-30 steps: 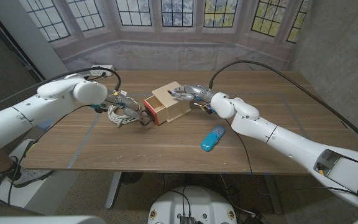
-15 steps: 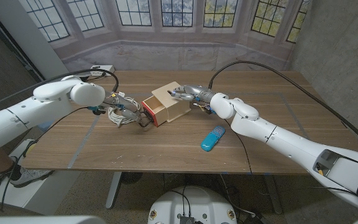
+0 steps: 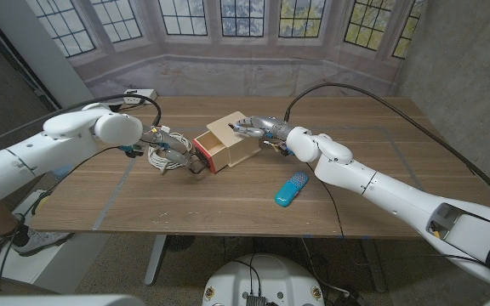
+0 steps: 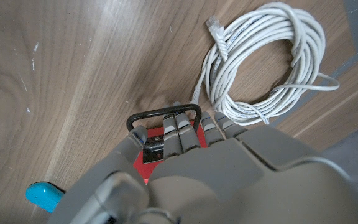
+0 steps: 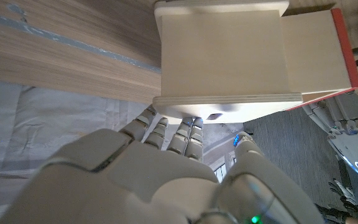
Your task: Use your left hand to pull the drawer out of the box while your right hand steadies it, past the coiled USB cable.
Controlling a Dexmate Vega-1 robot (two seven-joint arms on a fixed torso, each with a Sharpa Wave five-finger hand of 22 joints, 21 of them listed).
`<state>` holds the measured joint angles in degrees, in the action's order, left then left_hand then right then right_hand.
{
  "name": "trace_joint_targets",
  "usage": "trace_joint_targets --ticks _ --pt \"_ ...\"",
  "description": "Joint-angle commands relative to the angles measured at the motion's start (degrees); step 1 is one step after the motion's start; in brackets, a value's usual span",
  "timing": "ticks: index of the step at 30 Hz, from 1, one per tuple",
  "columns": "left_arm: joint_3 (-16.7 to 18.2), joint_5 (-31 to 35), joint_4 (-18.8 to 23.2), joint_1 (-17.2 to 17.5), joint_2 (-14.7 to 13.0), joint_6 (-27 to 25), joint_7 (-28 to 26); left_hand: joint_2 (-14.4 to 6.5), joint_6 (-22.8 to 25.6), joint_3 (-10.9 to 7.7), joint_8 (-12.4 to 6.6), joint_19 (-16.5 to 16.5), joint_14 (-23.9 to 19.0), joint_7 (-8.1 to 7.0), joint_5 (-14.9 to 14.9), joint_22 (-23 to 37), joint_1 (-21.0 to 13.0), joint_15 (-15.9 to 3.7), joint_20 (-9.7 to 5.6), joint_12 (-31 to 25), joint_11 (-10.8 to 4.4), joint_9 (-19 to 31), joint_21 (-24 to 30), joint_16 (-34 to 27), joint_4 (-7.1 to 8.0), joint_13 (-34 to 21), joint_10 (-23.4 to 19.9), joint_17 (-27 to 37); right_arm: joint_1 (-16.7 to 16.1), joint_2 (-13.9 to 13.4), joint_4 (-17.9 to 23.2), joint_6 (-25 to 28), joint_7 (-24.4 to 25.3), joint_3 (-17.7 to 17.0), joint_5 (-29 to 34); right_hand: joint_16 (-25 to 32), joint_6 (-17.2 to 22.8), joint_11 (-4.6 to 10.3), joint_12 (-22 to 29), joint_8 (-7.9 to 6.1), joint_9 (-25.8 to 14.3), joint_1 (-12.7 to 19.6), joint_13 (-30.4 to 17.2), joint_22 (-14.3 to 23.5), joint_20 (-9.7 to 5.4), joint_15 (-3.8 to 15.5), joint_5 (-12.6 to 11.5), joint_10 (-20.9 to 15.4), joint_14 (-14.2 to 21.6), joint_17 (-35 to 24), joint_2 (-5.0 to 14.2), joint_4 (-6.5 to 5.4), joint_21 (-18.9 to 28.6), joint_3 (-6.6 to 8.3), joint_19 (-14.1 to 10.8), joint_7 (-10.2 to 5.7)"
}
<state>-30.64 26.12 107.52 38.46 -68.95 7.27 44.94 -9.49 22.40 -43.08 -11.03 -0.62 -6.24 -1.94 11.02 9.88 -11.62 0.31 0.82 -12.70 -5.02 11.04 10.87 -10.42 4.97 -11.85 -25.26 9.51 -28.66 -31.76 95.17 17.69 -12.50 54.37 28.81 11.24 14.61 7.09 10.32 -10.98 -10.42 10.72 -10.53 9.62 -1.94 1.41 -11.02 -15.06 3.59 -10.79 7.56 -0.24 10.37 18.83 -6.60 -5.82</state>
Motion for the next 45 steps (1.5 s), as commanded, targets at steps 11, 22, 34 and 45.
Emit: trace_joint_targets --ticks 11,22,34,45 --pt "1.54 -2.19 2.15 2.79 -2.85 -1.02 0.19 0.06 -0.36 -0.37 0.04 0.22 -0.43 0.26 -0.06 0.11 0.49 0.07 0.07 0.14 -0.15 0.12 0.30 0.04 -0.06 -0.32 -0.43 0.07 1.03 1.03 -2.68 -0.38 0.61 0.77 -0.16 0.35 0.23 -1.01 0.44 0.04 -0.03 -0.39 -0.16 -0.05 -0.97 -0.12 -0.19 -1.49 0.48 -0.23 -0.15 -0.02 0.30 0.54 0.30 0.36" --pt "2.58 -3.10 3.19 4.57 -4.51 -1.22 -0.52 0.10 -0.35 -0.39 0.02 0.20 -0.40 0.21 -0.08 0.11 0.55 0.11 0.06 0.19 -0.17 0.12 0.30 0.05 -0.16 -0.32 -0.34 0.06 0.86 1.09 -2.86 -0.16 1.20 0.90 -0.16 0.35 0.18 -1.20 0.45 0.04 -0.03 -0.46 -0.16 -0.05 -0.98 -0.10 -0.19 -1.47 0.53 -0.23 -0.19 0.03 0.31 0.65 0.30 0.45" --pt "4.27 -4.81 4.86 7.44 -7.33 -2.61 -1.57 0.13 -0.44 -0.40 0.04 0.20 -0.48 0.26 -0.09 0.11 0.64 0.04 0.02 0.19 -0.13 0.12 0.30 0.02 -0.19 -0.33 -0.37 0.06 0.44 1.19 -2.39 0.41 1.77 1.06 0.03 0.40 0.21 -1.18 0.46 0.02 -0.03 -0.53 -0.17 -0.06 -0.97 -0.06 -0.18 -1.49 0.69 -0.23 -0.21 0.07 0.31 0.79 0.32 0.49" --pt "5.96 -6.82 6.28 10.35 -10.17 -3.69 -3.05 0.12 -0.43 -0.42 0.02 0.19 -0.46 0.37 -0.10 0.11 0.71 0.14 0.06 0.21 -0.15 0.12 0.30 0.03 -0.24 -0.33 -0.32 0.07 0.39 1.72 -2.48 0.91 2.11 1.43 0.20 0.45 0.21 -1.32 0.47 0.02 -0.03 -0.57 -0.17 -0.06 -0.96 -0.01 -0.17 -1.51 0.88 -0.22 -0.30 0.16 0.32 0.90 0.32 0.47"
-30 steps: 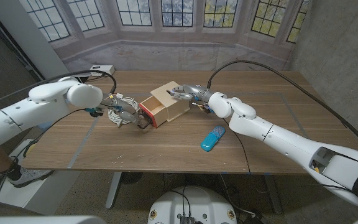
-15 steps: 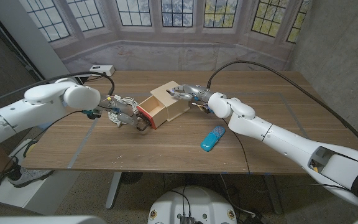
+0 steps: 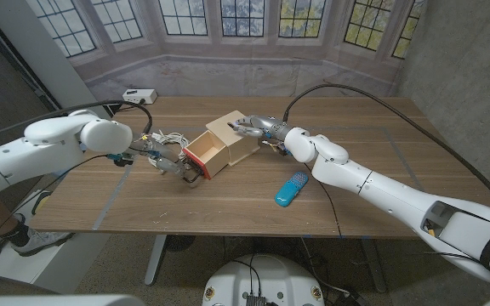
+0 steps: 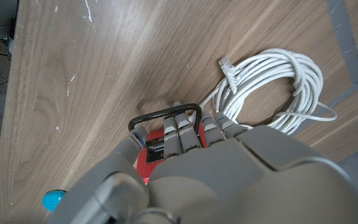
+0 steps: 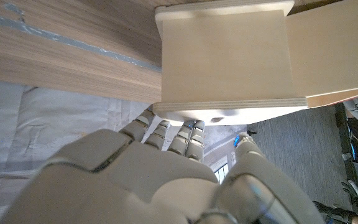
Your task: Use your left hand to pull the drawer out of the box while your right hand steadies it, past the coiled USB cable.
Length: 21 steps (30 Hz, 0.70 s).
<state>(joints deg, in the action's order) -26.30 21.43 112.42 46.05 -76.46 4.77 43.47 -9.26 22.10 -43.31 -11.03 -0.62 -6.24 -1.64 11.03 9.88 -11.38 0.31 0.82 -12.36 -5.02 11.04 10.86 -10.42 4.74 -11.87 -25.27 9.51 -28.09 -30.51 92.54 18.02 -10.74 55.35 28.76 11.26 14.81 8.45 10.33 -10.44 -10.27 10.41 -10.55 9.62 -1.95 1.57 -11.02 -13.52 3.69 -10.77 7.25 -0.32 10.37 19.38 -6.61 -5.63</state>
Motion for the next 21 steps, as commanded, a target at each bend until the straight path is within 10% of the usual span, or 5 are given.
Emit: trace_joint_targets --ticks 1,21 --pt "1.83 -2.40 1.62 3.21 -3.09 -1.28 -1.90 -0.12 -0.14 -0.19 0.03 0.19 -0.44 0.08 -0.10 0.11 0.49 0.16 0.08 -0.12 -0.07 0.12 0.30 0.04 0.00 -0.32 -0.32 0.07 -0.17 0.54 0.19 0.66 0.39 0.57 0.38 0.43 0.02 -2.66 0.47 -0.53 -0.18 -0.26 -0.15 -0.06 -0.99 -0.17 -0.17 -3.06 0.80 -0.24 0.01 0.24 0.32 0.36 0.33 0.28" --pt "4.07 -4.54 2.52 6.24 -6.63 -0.97 -4.70 -0.10 -0.12 -0.22 0.01 0.18 -0.52 0.09 -0.12 0.11 0.61 0.18 0.07 -0.11 -0.16 0.12 0.30 0.01 -0.07 -0.33 -0.33 0.07 -0.24 1.35 0.62 1.49 0.84 1.01 0.58 0.43 0.16 -2.83 0.55 -0.58 -0.18 -0.10 -0.15 -0.06 -0.92 -0.34 -0.16 -3.32 1.05 -0.17 0.00 0.56 0.34 0.74 0.27 0.40"
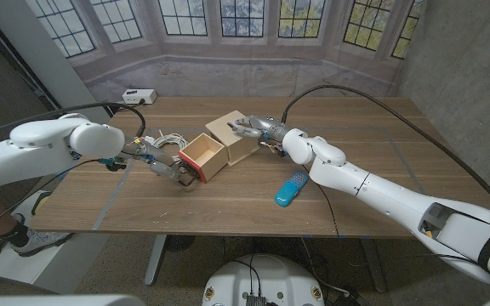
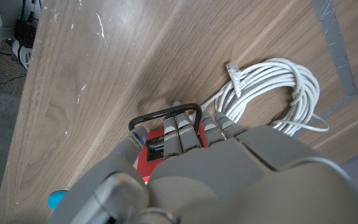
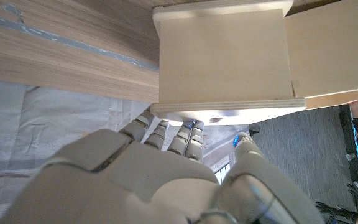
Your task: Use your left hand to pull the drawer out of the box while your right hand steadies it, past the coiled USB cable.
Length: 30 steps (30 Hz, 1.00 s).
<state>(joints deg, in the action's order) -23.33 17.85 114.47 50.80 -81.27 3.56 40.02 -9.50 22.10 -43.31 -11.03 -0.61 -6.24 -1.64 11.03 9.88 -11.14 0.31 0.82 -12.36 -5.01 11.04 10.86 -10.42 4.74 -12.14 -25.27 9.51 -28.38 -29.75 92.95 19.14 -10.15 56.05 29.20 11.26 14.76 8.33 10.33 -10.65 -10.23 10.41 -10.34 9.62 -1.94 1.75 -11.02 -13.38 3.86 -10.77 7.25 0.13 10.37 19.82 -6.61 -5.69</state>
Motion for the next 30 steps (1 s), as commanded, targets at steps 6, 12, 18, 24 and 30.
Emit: trace_joint_targets --ticks 6,12,18,24,30 --pt "1.77 -1.70 0.84 2.33 -3.01 0.09 -1.85 0.14 -0.19 -0.22 0.03 0.20 -0.52 0.10 -0.12 0.11 0.43 0.11 0.05 -0.13 -0.23 0.12 0.31 0.00 -0.05 -0.06 -0.37 0.08 0.16 0.84 0.11 0.46 0.44 0.50 0.21 0.41 0.20 -2.79 0.53 -0.36 -0.22 -0.04 -0.37 -0.07 -0.97 -0.51 -0.15 -3.42 0.90 -0.16 -0.02 0.21 0.34 0.40 0.28 0.47" --pt "2.60 -2.95 1.46 3.69 -4.83 -0.33 -2.98 0.14 -0.17 -0.24 0.02 0.21 -0.55 0.13 -0.13 0.11 0.45 0.18 0.02 -0.15 -0.11 0.12 0.31 0.00 -0.08 -0.06 -0.42 0.08 0.19 1.03 0.11 0.77 0.61 0.65 0.34 0.40 0.19 -2.85 0.53 -0.35 -0.22 -0.01 -0.37 -0.07 -0.94 -0.55 -0.13 -3.43 0.95 -0.15 -0.07 0.31 0.34 0.48 0.27 0.54" --pt "3.40 -4.46 2.05 5.42 -7.34 -0.66 -4.88 0.13 -0.20 -0.25 0.03 0.23 -0.49 0.10 -0.13 0.11 0.49 0.15 0.03 -0.14 -0.09 0.11 0.32 0.02 -0.10 -0.06 -0.42 0.08 0.30 0.99 0.15 1.11 0.36 1.02 0.68 0.36 0.17 -2.79 0.48 -0.35 -0.22 0.01 -0.37 -0.07 -1.01 -0.47 -0.12 -3.32 0.89 -0.14 -0.10 0.39 0.34 0.58 0.28 0.53" --pt "10.64 -5.41 1.67 12.64 -7.71 -0.59 -4.87 0.14 -0.22 -0.26 0.03 0.22 -0.51 0.15 -0.14 0.11 0.53 0.16 0.05 -0.10 -0.12 0.11 0.31 0.02 -0.13 -0.06 -0.31 0.08 0.20 0.96 0.35 1.53 0.70 1.05 1.01 0.35 0.12 -2.80 0.49 -0.32 -0.22 0.00 -0.37 -0.07 -1.06 -0.44 -0.10 -3.34 0.89 -0.16 -0.09 0.43 0.34 0.65 0.29 0.49" --pt "16.18 -5.46 1.55 18.16 -7.71 -0.45 -5.15 0.16 -0.22 -0.26 0.02 0.22 -0.52 0.13 -0.15 0.11 0.60 0.20 0.04 -0.10 0.02 0.11 0.32 0.01 -0.14 -0.07 -0.32 0.09 0.27 0.84 0.71 1.60 0.68 1.16 1.41 0.35 0.01 -2.81 0.47 -0.28 -0.23 -0.01 -0.37 -0.07 -1.02 -0.40 -0.09 -3.29 0.91 -0.16 -0.09 0.49 0.33 0.73 0.31 0.48"
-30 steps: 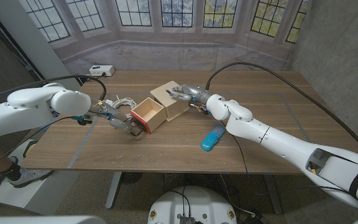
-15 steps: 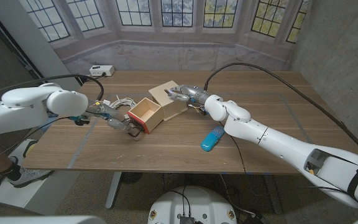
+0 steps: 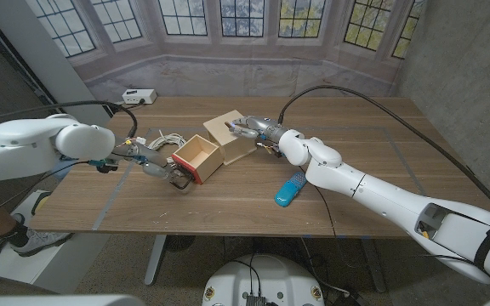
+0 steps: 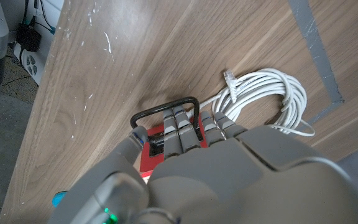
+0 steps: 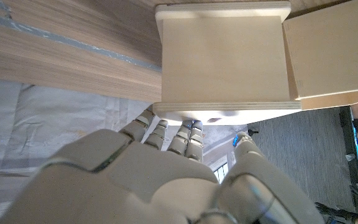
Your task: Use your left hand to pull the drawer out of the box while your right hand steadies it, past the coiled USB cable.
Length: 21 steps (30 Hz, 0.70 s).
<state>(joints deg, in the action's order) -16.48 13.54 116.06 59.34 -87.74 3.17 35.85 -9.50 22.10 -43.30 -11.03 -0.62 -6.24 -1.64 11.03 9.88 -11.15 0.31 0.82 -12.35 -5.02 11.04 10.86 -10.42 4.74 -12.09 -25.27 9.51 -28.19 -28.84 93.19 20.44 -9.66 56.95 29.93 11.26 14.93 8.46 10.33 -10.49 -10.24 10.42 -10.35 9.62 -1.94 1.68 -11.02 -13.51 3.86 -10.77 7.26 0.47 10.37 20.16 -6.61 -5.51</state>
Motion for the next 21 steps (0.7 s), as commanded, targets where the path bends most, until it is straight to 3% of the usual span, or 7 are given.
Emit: trace_joint_targets --ticks 1,6,9,11,16,21 --pt "10.23 -1.26 -0.04 10.50 -1.24 -0.13 -1.01 0.15 -0.24 -0.27 0.03 0.24 -0.53 0.16 -0.15 0.11 0.61 0.17 0.03 -0.10 0.13 0.11 0.32 0.01 -0.14 -0.12 -0.30 0.09 0.09 -0.10 0.48 0.12 0.23 0.25 0.66 0.34 -0.18 -3.01 0.49 -0.44 -0.21 -0.01 -0.36 -0.07 -1.04 -0.36 -0.08 -3.20 0.90 -0.16 -0.10 0.15 0.34 0.40 0.30 0.32" --pt "14.22 -1.17 0.05 14.42 -1.24 -0.46 -1.28 0.16 -0.32 -0.28 0.05 0.24 -0.51 0.07 -0.16 0.11 0.66 0.20 0.03 -0.04 0.11 0.11 0.32 0.02 -0.15 -0.12 -0.15 0.09 -0.04 -0.12 0.69 0.03 0.46 0.27 0.92 0.34 -0.20 -3.04 0.44 -0.44 -0.22 -0.05 -0.36 -0.07 -1.08 -0.38 -0.07 -3.09 0.91 -0.17 -0.12 0.18 0.35 0.45 0.27 0.38" --pt "16.15 -0.65 0.04 16.36 -1.24 -0.30 -1.94 0.11 -2.48 -0.01 0.70 0.21 0.27 -0.10 -0.27 0.12 0.95 0.86 -0.02 1.04 1.89 0.09 0.31 0.23 -0.02 -0.13 3.38 0.21 -0.04 -0.07 0.80 -0.02 0.49 0.35 1.13 0.34 -0.25 -3.07 0.44 -0.42 -0.22 -0.06 -0.37 -0.07 -1.02 -0.38 -0.06 -3.05 0.92 -0.18 -0.12 0.20 0.35 0.49 0.26 0.38" --pt "17.53 -0.77 0.03 17.64 -1.13 -0.45 -2.21 0.24 -3.99 0.14 0.99 0.12 0.82 -0.37 -0.31 0.12 1.05 1.38 0.04 1.36 1.99 0.08 0.29 0.38 -0.10 -0.13 4.93 0.20 -0.01 -0.10 0.82 -0.25 0.43 0.34 1.12 0.34 -0.25 -3.07 0.41 -0.43 -0.22 -0.06 -0.37 -0.07 -1.02 -0.39 -0.05 -2.98 0.92 -0.18 -0.13 0.22 0.35 0.51 0.24 0.36" --pt "18.94 0.17 0.05 18.61 0.03 -0.49 -2.19 0.26 -7.00 0.46 1.36 -0.15 1.88 -1.32 -0.40 0.12 1.26 2.28 0.56 1.66 3.25 0.07 0.21 0.49 -0.13 -0.13 7.70 0.26 -0.10 0.06 0.93 -0.23 0.47 0.34 1.27 0.32 -0.32 -3.13 0.40 -0.41 -0.22 -0.06 -0.37 -0.07 -0.94 -0.37 -0.04 -2.92 0.91 -0.17 -0.15 0.27 0.34 0.56 0.27 0.39" --pt "18.75 0.81 -0.09 18.09 0.90 -0.16 -2.18 0.37 -7.95 0.66 1.12 -0.17 2.34 -1.29 -0.43 0.13 1.36 2.78 0.84 1.86 4.13 0.06 0.24 0.48 -0.23 -0.10 9.60 0.25 -0.29 -0.02 1.73 -0.10 0.52 0.30 1.63 0.24 -0.39 -3.24 0.35 -0.39 -0.22 -0.03 -0.38 -0.07 -0.81 -0.63 -0.03 -2.74 0.74 -0.16 -0.18 0.36 0.34 0.64 0.29 0.44"
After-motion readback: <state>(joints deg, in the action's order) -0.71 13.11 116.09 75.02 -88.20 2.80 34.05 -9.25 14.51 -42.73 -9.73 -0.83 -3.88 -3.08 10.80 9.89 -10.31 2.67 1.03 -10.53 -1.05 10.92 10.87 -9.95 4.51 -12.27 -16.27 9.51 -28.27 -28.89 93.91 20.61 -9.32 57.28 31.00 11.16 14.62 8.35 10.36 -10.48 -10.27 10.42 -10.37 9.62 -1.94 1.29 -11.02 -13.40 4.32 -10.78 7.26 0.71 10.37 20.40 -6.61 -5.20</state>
